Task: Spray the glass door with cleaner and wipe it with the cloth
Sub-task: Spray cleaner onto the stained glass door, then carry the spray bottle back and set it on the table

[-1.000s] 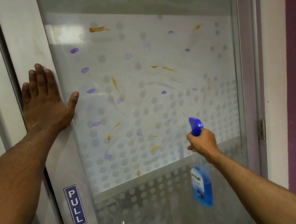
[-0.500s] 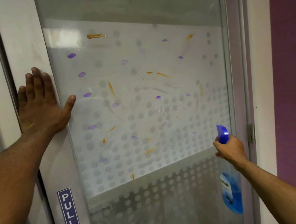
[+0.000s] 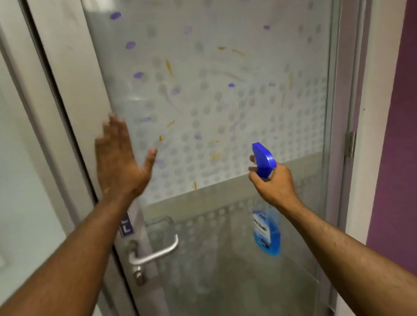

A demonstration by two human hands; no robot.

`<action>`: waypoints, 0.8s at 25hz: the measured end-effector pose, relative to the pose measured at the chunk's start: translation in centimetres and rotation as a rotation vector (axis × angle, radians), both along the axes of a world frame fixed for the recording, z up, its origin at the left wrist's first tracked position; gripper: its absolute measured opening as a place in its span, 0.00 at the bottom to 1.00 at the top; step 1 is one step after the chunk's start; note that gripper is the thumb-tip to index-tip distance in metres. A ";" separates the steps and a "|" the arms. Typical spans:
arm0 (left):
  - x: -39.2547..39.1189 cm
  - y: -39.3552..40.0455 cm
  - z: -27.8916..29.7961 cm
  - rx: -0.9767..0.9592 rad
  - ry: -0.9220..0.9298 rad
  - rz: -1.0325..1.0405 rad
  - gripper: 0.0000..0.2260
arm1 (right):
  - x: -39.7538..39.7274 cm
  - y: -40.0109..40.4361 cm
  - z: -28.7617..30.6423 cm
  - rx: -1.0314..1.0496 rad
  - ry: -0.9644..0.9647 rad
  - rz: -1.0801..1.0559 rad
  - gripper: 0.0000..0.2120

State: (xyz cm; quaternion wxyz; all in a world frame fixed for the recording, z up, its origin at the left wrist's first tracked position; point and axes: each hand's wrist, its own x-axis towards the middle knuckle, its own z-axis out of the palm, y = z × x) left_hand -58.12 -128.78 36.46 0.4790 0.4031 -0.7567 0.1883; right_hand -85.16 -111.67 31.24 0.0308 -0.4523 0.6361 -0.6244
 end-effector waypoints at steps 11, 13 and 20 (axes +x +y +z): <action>-1.4 16.0 -19.3 0.548 -0.064 -0.348 0.62 | 12.8 2.7 -2.8 0.040 -0.039 0.377 0.14; -1.0 18.1 -20.3 0.621 0.031 -0.341 0.65 | 14.1 3.5 -3.8 0.060 -0.076 0.427 0.10; -0.8 26.2 -23.9 0.780 0.263 -0.106 0.58 | 16.7 8.7 -7.4 0.069 0.015 0.694 0.16</action>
